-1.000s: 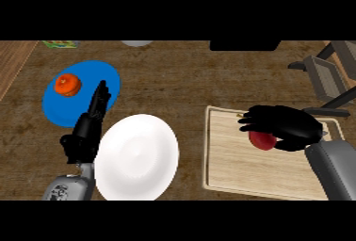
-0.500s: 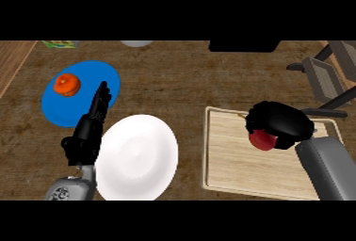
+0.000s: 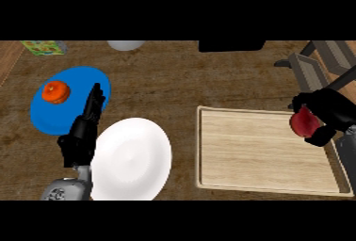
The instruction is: Pick the pear from the tray and place it in the tiered basket
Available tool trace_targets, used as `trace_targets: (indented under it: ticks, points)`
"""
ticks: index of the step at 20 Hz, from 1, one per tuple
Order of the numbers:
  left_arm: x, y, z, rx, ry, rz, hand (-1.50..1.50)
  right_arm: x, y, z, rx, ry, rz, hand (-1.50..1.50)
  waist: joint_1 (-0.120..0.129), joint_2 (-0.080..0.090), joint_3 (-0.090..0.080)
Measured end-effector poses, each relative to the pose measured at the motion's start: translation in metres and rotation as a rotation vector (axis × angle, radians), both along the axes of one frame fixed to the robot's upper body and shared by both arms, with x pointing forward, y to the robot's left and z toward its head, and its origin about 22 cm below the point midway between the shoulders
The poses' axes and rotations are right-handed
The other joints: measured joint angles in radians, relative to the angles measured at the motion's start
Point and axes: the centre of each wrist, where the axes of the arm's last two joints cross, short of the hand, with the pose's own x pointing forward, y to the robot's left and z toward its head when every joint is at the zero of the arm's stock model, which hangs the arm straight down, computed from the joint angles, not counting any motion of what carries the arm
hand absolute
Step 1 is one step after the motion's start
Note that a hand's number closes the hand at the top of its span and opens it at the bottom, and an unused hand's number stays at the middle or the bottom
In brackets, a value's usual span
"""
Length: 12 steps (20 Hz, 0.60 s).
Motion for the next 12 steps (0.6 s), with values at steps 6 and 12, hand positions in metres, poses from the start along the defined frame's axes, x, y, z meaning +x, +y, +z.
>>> trace_targets:
  ticks: [6, 12]
  points:
    - [0.0, 0.0, -0.001, 0.0, 0.009, 0.009, 0.0, 0.018, 0.004, 0.084, -0.067, -0.062, -0.368, 1.5, 0.0, -0.008, 0.003]
    - [-0.004, 0.005, -0.003, -0.003, 0.013, 0.004, 0.0, 0.008, 0.032, 0.202, -0.037, -0.206, -0.538, 1.5, 0.007, -0.01, 0.006]
